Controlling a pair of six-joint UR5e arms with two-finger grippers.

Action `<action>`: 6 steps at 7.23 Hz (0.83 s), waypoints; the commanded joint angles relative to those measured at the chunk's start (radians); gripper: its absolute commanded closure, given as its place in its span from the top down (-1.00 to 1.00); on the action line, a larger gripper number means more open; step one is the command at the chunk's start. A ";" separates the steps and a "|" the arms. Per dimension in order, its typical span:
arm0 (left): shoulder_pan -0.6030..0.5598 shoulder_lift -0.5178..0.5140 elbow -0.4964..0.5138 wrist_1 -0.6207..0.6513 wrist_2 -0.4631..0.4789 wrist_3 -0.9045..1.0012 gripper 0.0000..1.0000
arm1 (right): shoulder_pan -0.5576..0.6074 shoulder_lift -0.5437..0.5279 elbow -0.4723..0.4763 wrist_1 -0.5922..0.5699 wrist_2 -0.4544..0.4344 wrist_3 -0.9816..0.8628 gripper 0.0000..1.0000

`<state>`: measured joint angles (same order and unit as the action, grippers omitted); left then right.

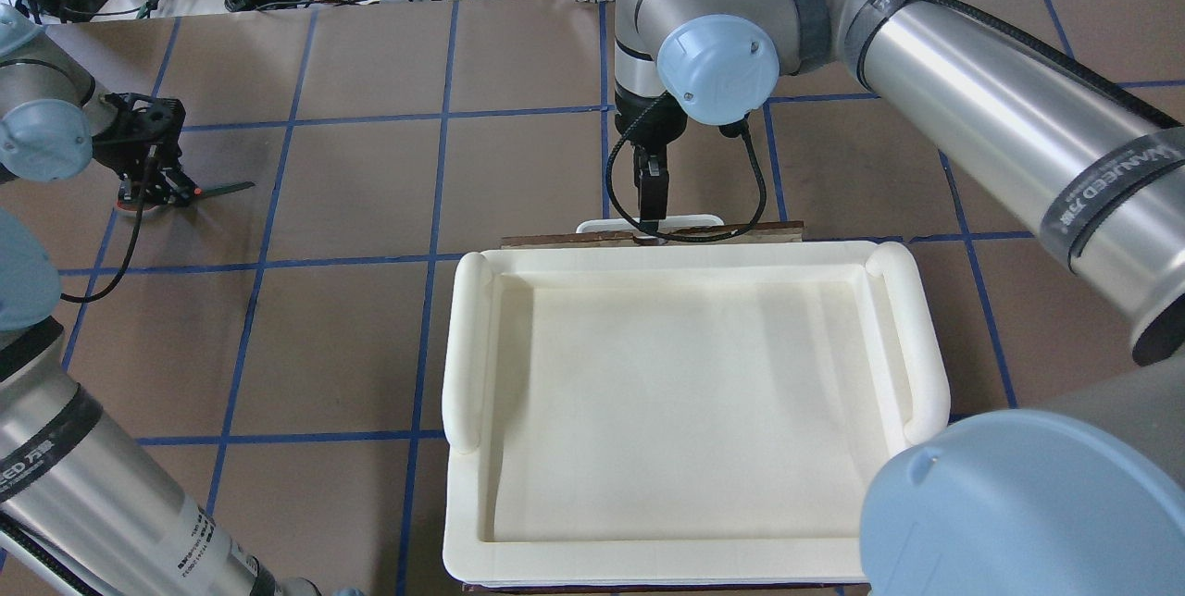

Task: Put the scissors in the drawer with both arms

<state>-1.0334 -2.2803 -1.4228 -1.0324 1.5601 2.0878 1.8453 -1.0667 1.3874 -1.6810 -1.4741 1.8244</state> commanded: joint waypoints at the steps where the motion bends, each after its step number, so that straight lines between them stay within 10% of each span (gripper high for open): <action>1: -0.010 0.037 0.001 -0.046 -0.002 -0.002 -1.00 | -0.008 0.004 -0.005 0.000 0.000 -0.010 1.00; 6: -0.128 0.240 0.001 -0.236 -0.003 -0.061 -1.00 | -0.014 0.045 -0.065 -0.003 0.000 -0.031 1.00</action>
<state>-1.1287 -2.0881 -1.4220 -1.2381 1.5569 2.0417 1.8347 -1.0321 1.3363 -1.6842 -1.4741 1.7968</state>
